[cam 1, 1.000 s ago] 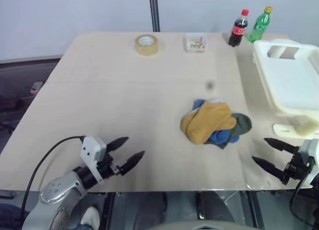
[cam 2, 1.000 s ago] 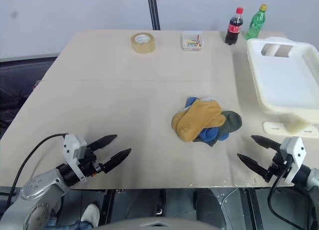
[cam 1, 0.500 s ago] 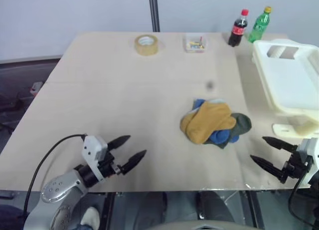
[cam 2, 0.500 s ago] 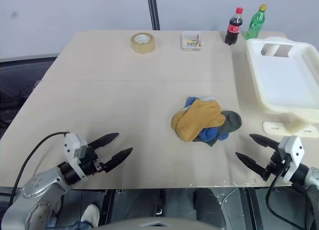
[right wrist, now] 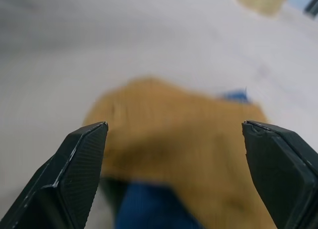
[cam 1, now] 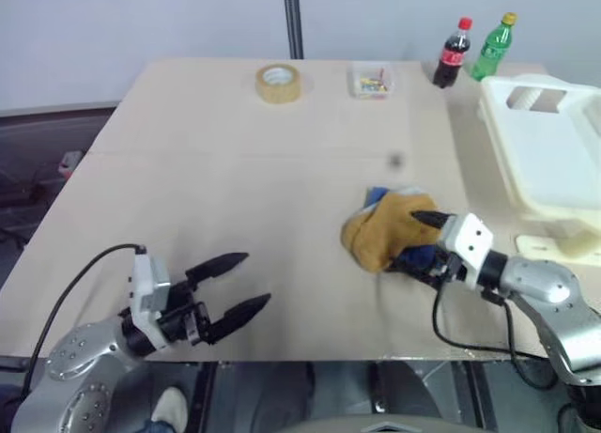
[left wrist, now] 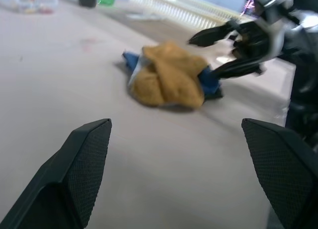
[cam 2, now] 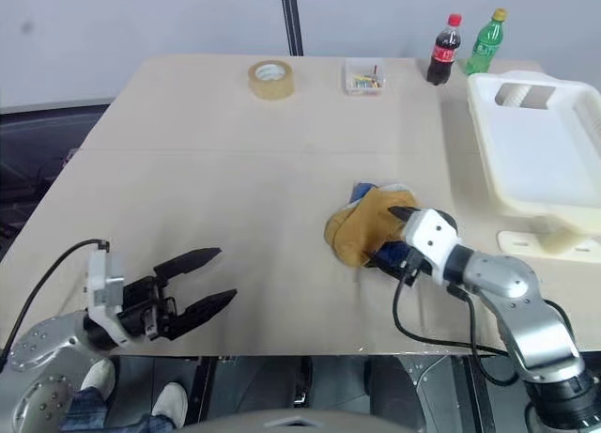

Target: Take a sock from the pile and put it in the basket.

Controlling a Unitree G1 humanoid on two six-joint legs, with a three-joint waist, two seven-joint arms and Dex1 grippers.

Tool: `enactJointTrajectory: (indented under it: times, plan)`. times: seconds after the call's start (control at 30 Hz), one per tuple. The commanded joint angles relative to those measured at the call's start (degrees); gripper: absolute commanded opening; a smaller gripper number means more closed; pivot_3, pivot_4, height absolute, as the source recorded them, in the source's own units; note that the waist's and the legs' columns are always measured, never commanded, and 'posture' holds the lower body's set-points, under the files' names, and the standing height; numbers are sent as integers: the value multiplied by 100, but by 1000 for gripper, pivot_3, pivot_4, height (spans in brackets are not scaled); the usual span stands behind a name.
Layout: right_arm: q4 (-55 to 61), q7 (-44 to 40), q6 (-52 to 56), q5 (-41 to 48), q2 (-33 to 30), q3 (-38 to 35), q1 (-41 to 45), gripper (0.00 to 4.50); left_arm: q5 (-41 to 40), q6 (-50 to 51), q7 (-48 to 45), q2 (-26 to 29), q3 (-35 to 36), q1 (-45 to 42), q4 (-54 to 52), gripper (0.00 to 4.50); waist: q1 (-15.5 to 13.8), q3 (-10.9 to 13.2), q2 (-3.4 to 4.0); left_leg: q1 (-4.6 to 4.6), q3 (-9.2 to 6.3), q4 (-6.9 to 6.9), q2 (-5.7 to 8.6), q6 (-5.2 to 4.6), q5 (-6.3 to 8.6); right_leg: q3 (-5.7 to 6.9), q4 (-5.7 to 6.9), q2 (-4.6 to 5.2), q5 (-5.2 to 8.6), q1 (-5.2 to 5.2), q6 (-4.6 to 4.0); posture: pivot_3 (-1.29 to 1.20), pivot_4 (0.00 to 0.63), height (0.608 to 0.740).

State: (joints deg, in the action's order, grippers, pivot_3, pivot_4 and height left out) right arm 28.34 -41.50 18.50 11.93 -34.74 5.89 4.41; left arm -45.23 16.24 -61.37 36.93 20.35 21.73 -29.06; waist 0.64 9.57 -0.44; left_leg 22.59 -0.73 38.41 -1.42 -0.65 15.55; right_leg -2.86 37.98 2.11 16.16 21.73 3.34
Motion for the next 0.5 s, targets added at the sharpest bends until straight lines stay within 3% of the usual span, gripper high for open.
enactJointTrajectory:
  times: [0.03,0.37,0.5]
  plan:
    - [-158,-242,-391,-375,-218,309,99,4481,-141,-104,-163,64,177,90,-299,4500,3,0,0,1,-2,0,0,0,0,2,0,0,0,0,0,0,150,740]
    - [-514,-591,-475,-523,-159,722,598,4481,222,-522,-226,-28,178,209,-330,4500,17,0,-1,-6,0,2,-7,0,0,2,3,-8,0,-2,-2,0,150,740]
    - [-645,-639,-524,-669,-136,861,739,3180,287,-660,-151,-158,128,206,-309,4500,15,0,-1,-3,1,2,-5,0,0,1,1,-6,0,-2,-1,0,150,740]
